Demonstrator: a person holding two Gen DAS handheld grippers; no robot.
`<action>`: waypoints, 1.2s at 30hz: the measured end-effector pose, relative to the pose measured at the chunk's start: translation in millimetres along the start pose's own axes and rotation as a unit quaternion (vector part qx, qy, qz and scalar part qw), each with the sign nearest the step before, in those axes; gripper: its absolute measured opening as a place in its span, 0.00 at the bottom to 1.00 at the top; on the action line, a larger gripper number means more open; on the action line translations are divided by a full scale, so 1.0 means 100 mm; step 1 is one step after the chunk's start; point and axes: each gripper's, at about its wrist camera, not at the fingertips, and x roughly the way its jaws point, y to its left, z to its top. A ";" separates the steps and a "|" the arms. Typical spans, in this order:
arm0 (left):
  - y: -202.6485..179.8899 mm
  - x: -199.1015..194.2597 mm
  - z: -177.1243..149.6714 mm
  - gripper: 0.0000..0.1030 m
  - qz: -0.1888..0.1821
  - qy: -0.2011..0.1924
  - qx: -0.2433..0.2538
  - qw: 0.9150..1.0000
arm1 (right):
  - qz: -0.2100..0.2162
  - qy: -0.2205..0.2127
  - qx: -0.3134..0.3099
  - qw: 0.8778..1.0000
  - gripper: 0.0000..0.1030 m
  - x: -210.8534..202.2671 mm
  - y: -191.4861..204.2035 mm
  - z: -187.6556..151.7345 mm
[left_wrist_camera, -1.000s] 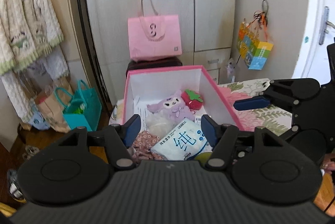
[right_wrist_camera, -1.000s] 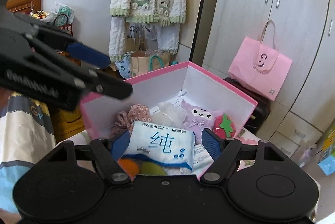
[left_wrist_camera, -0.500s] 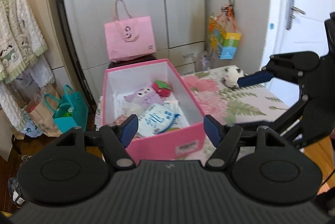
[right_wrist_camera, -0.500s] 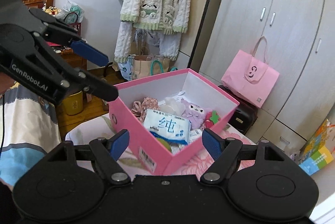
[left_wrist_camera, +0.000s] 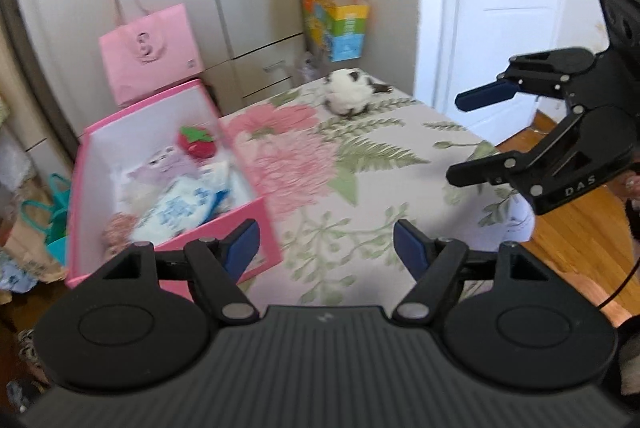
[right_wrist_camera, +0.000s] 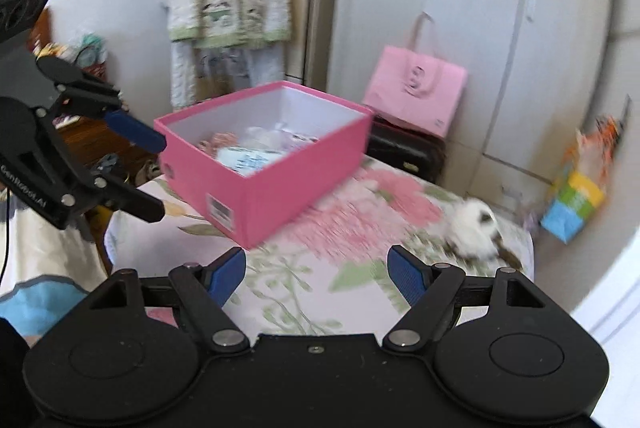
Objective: Organize soft objects
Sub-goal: 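Move both tools back to the table toward the white plush toy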
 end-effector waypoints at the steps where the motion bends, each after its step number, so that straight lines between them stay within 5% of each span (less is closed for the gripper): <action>1: -0.03 0.05 0.01 0.71 -0.005 -0.003 0.003 1.000 | 0.000 -0.004 0.007 1.000 0.80 0.00 -0.07 -0.06; 10: -0.24 0.65 0.31 0.72 -0.036 -0.040 -0.009 0.999 | -0.003 -0.032 0.049 0.998 0.80 0.28 -0.58 -0.42; 25: -0.18 1.76 0.74 0.72 -0.040 -0.082 -0.116 0.989 | -0.033 -0.100 0.088 0.991 0.80 0.92 -1.40 -0.64; 36: -0.10 2.59 1.07 0.73 -0.051 -0.055 -0.176 0.981 | -0.014 -0.028 0.061 0.998 0.81 1.50 -1.89 -0.41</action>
